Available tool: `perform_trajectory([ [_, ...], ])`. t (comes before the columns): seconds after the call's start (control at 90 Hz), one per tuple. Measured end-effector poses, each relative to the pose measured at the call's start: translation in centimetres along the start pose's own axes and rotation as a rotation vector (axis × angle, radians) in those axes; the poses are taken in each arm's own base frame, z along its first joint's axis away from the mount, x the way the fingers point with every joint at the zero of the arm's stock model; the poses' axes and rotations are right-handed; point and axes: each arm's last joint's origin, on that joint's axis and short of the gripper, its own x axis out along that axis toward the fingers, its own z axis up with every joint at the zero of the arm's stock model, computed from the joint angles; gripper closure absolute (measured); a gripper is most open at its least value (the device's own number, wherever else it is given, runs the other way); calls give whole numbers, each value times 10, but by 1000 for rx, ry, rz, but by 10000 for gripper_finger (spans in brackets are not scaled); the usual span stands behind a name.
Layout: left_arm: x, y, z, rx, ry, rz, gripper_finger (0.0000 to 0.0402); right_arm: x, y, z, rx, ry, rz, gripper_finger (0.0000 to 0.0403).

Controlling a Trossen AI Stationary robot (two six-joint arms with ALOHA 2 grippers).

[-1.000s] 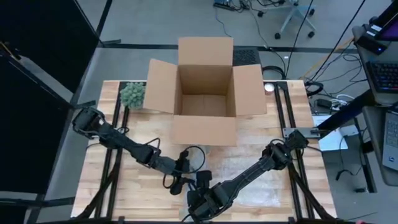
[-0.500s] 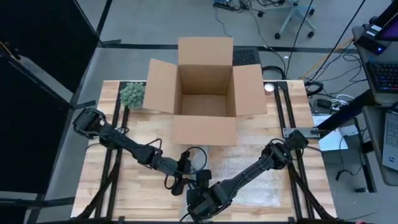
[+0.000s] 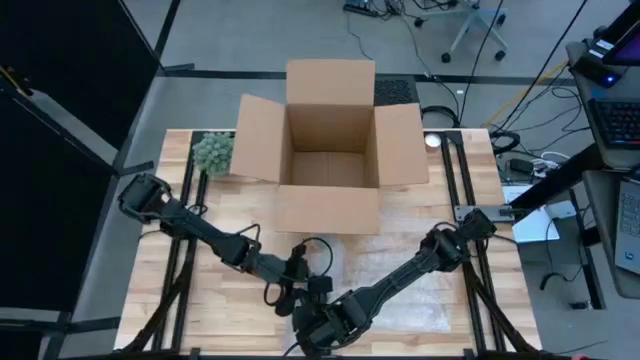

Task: Wrap mug
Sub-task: Wrap the red patterned mug with bubble wrap

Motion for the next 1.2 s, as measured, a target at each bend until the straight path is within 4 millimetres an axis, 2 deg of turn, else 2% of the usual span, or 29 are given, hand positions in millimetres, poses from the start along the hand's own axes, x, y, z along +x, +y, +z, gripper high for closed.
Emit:
perform_trajectory([
  [0.789, 0, -1, 0, 1, -7, 2, 235, 0, 2, 5, 18, -47, 26, 206],
  [0.933, 0, -1, 1, 1, -8, 3, 235, -1, 4, 7, 48, -34, 114, 206],
  [1.044, 0, -1, 1, 1, -8, 6, 235, -18, -1, 10, 79, 26, 225, 206],
  [1.2, 0, -1, 1, 1, -9, 7, 235, -55, -8, 14, 116, 14, 220, 206],
])
